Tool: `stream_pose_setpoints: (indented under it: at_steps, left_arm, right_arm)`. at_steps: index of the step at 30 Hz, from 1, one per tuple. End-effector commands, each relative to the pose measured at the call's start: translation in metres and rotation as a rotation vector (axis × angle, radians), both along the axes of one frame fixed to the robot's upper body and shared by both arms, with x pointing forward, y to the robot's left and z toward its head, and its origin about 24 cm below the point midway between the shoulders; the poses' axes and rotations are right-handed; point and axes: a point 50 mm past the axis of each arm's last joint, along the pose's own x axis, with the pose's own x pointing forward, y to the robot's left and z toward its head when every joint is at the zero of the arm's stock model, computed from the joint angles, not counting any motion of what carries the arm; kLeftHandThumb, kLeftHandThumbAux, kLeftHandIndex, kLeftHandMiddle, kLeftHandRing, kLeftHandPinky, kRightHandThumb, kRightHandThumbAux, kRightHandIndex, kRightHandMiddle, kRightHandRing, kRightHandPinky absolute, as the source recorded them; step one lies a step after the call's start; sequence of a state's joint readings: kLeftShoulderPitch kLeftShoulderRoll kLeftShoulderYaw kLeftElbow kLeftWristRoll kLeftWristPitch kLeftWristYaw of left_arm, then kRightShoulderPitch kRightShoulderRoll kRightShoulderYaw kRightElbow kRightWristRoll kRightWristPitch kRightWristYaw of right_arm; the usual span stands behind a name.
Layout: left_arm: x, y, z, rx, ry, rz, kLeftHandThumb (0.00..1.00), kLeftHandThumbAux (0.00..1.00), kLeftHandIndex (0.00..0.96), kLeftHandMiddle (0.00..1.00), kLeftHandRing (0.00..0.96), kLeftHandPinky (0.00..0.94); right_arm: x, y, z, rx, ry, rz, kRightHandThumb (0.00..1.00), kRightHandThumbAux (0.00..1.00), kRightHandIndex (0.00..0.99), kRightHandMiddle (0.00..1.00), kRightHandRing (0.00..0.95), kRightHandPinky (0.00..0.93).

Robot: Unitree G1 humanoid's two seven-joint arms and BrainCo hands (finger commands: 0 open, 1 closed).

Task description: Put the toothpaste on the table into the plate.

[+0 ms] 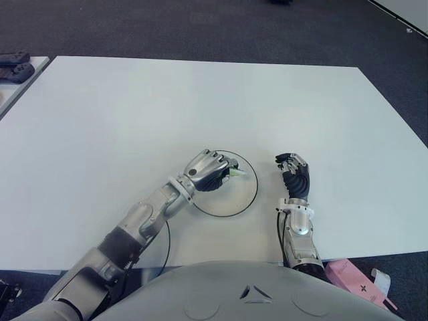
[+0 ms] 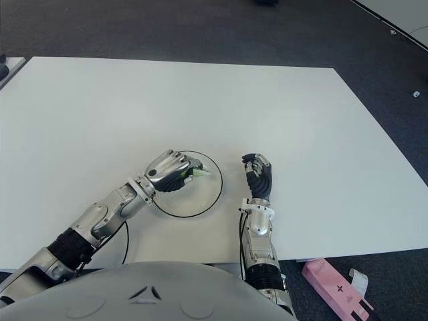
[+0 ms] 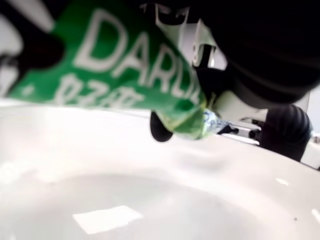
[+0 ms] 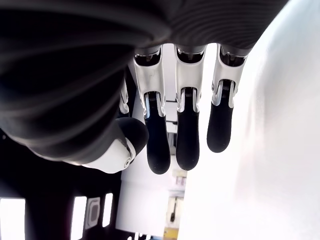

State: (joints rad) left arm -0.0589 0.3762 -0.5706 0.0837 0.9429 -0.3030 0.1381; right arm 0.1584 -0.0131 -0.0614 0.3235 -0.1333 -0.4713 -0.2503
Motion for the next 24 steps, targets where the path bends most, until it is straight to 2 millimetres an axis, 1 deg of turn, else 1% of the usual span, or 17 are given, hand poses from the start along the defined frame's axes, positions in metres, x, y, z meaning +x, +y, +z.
stream_pose_setpoints:
  at_steps: [1,10,12,14,15,16,17,19,22,23,24]
  left_arm:
    - [-0.003,0.002,-0.007,-0.002,0.086,-0.006,0.732,0.700,0.442,0.861,0.887,0.891]
    - [-0.006,0.006,-0.012,-0.034,0.101,-0.010,0.726,0.695,0.442,0.850,0.875,0.888]
    - [-0.006,0.008,-0.007,-0.053,0.118,-0.006,0.723,0.693,0.441,0.844,0.867,0.879]
    - [-0.007,0.010,-0.002,-0.070,0.143,0.001,0.713,0.694,0.437,0.811,0.834,0.840]
    - [-0.007,0.010,-0.001,-0.074,0.156,0.004,0.603,0.627,0.395,0.743,0.779,0.786]
    - [-0.007,0.010,0.000,-0.073,0.172,0.007,0.531,0.584,0.367,0.700,0.743,0.751]
    - [-0.007,0.010,0.000,-0.072,0.183,0.009,0.491,0.567,0.332,0.653,0.706,0.721]
    - [-0.007,0.011,0.000,-0.069,0.208,0.013,0.371,0.526,0.219,0.525,0.610,0.653]
    - [-0.007,0.012,0.001,-0.067,0.214,0.021,0.284,0.509,0.137,0.443,0.556,0.625]
    - [-0.007,0.012,0.002,-0.066,0.211,0.024,0.247,0.507,0.103,0.347,0.509,0.596]
    - [-0.007,0.012,0.002,-0.067,0.202,0.028,0.233,0.506,0.091,0.313,0.492,0.586]
  right_arm:
    - [-0.007,-0.001,-0.011,0.004,0.064,-0.006,0.707,0.733,0.426,0.471,0.434,0.423]
    - [-0.006,-0.002,-0.012,0.006,0.071,-0.006,0.708,0.733,0.426,0.463,0.428,0.417]
    - [-0.006,-0.002,-0.012,0.008,0.069,-0.004,0.709,0.733,0.426,0.463,0.429,0.421]
    - [-0.006,-0.002,-0.012,0.009,0.067,-0.003,0.710,0.732,0.426,0.463,0.433,0.427]
    - [-0.006,-0.002,-0.012,0.009,0.067,-0.003,0.710,0.732,0.427,0.463,0.436,0.429]
    - [-0.006,-0.002,-0.012,0.008,0.066,-0.003,0.710,0.732,0.427,0.463,0.438,0.431]
    - [-0.006,-0.002,-0.012,0.008,0.066,-0.003,0.710,0.732,0.427,0.463,0.439,0.431]
    - [-0.006,-0.002,-0.012,0.007,0.066,-0.004,0.710,0.732,0.427,0.462,0.439,0.427]
    - [-0.005,-0.002,-0.012,0.008,0.069,-0.009,0.710,0.731,0.427,0.462,0.438,0.423]
    - [-0.005,-0.002,-0.012,0.009,0.070,-0.011,0.709,0.731,0.427,0.462,0.439,0.423]
    - [-0.005,-0.002,-0.012,0.012,0.072,-0.013,0.709,0.731,0.427,0.462,0.439,0.423]
